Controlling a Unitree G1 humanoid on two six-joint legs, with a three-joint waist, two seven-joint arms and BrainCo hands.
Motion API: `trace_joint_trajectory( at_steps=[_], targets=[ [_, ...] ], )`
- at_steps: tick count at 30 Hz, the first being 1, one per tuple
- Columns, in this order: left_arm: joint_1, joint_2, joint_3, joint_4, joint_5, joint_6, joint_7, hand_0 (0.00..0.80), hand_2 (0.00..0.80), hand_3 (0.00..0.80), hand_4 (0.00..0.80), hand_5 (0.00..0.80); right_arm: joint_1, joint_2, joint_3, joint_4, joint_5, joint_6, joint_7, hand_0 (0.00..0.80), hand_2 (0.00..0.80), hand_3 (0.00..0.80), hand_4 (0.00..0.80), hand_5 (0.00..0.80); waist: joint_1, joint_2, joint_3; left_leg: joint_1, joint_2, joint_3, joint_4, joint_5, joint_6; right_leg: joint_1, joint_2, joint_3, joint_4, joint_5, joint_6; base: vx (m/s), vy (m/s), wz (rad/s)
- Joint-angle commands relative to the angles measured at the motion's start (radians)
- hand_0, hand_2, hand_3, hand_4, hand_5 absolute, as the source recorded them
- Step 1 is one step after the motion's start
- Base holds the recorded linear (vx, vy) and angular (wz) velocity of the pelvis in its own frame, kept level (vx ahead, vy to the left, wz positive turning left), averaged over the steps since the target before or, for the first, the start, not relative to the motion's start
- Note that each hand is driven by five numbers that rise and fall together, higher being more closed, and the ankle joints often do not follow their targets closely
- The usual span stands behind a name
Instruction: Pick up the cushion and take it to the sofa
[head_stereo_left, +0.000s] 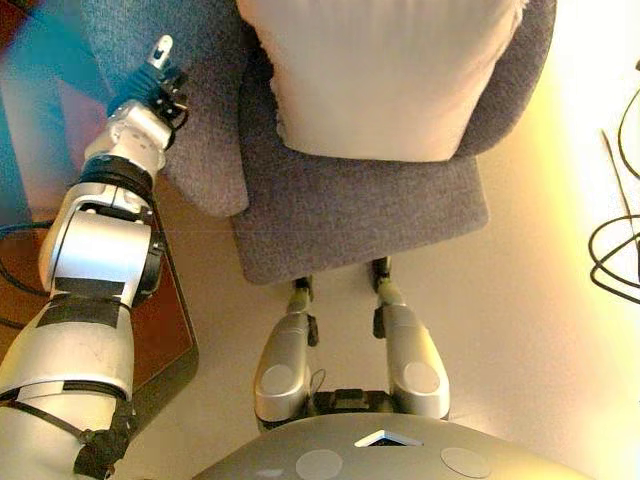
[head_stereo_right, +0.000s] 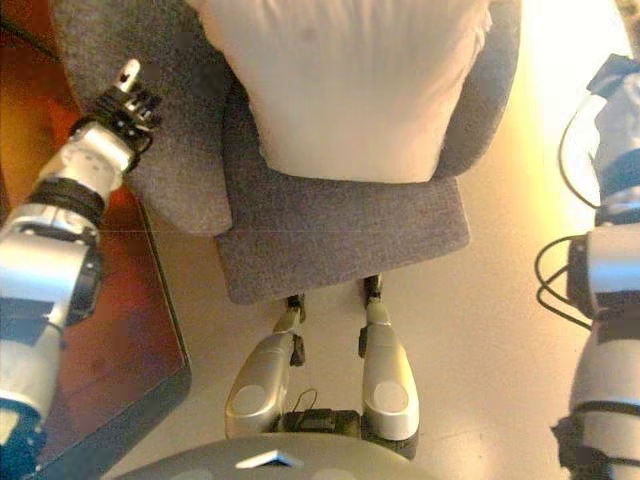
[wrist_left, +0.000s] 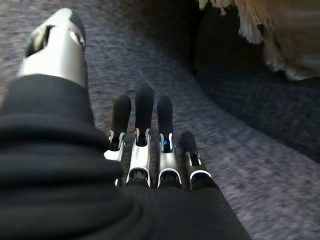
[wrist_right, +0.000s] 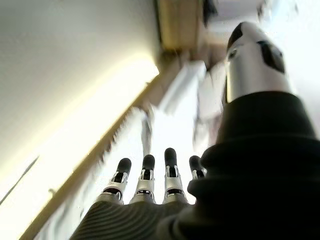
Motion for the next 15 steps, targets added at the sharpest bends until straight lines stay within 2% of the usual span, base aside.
trace_joint_trajectory(
  at_steps=[1, 4, 7, 9, 12, 15],
  targets=[
    [0.209, 0.260, 0.099, 0.058, 0.105, -0.132, 0.162, 0.000, 0.000, 0.000, 0.000, 0.000, 0.179, -0.082, -0.085, -0.021, 0.013, -0.084, -0.021, 0.000, 0.000, 0.000, 0.000, 0.000, 0.028, -0.064, -0.042, -0.043, -0.049, -0.007, 0.131, -0.158, -0.017, -0.049, -0.092, -0.026, 0.133, -0.158, 0.078, -0.007, 0.006, 0.03],
    [0.353, 0.282, 0.184, 0.073, 0.155, -0.103, 0.175, 0.000, 0.000, 0.000, 0.000, 0.000, 0.350, -0.111, -0.224, 0.016, 0.057, -0.071, -0.040, 0.000, 0.000, 0.000, 0.000, 0.000, 0.034, -0.069, -0.064, -0.020, -0.054, -0.008, 0.131, -0.171, -0.011, -0.019, -0.096, -0.033, 0.127, -0.167, 0.075, -0.002, 0.000, 0.01],
    [0.462, 0.290, 0.230, 0.134, 0.254, -0.068, 0.161, 0.000, 0.000, 0.000, 0.000, 0.000, 0.477, -0.121, -0.312, 0.069, -0.029, -0.048, -0.058, 0.000, 0.000, 0.000, 0.000, 0.000, 0.040, -0.076, -0.095, 0.002, -0.053, -0.007, 0.133, -0.183, -0.008, 0.008, -0.098, -0.036, 0.121, -0.171, 0.077, 0.051, -0.034, -0.07],
    [0.536, 0.287, 0.265, 0.156, 0.234, -0.041, 0.134, 0.000, 0.000, 0.000, 0.000, 0.000, 0.552, -0.115, -0.344, 0.076, -0.051, -0.029, -0.048, 0.000, 0.000, 0.000, 0.000, 0.000, 0.043, -0.078, -0.114, 0.018, -0.053, -0.005, 0.129, -0.188, -0.006, 0.027, -0.095, -0.033, 0.113, -0.174, 0.077, 0.011, -0.003, -0.01],
    [0.677, 0.214, 0.329, 0.174, 0.240, -0.029, 0.064, 0.000, 0.000, 0.000, 0.000, 0.000, 0.708, -0.030, -0.387, 0.069, -0.116, -0.041, -0.033, 0.000, 0.000, 0.000, 0.000, 0.000, 0.046, -0.085, -0.136, 0.044, -0.054, -0.006, 0.122, -0.196, -0.003, 0.062, -0.090, -0.032, 0.095, -0.175, 0.078, -0.035, 0.000, 0.20],
    [0.805, 0.095, 0.352, 0.175, 0.307, -0.075, 0.072, 0.000, 0.000, 0.000, 0.000, 0.000, 0.878, 0.106, -0.413, 0.063, -0.164, -0.030, -0.018, 0.000, 0.000, 0.000, 0.000, 0.000, 0.048, -0.094, -0.158, 0.083, -0.053, -0.008, 0.104, -0.196, 0.004, 0.109, -0.084, -0.038, 0.078, -0.178, 0.076, -0.013, -0.014, 0.27]
  ],
)
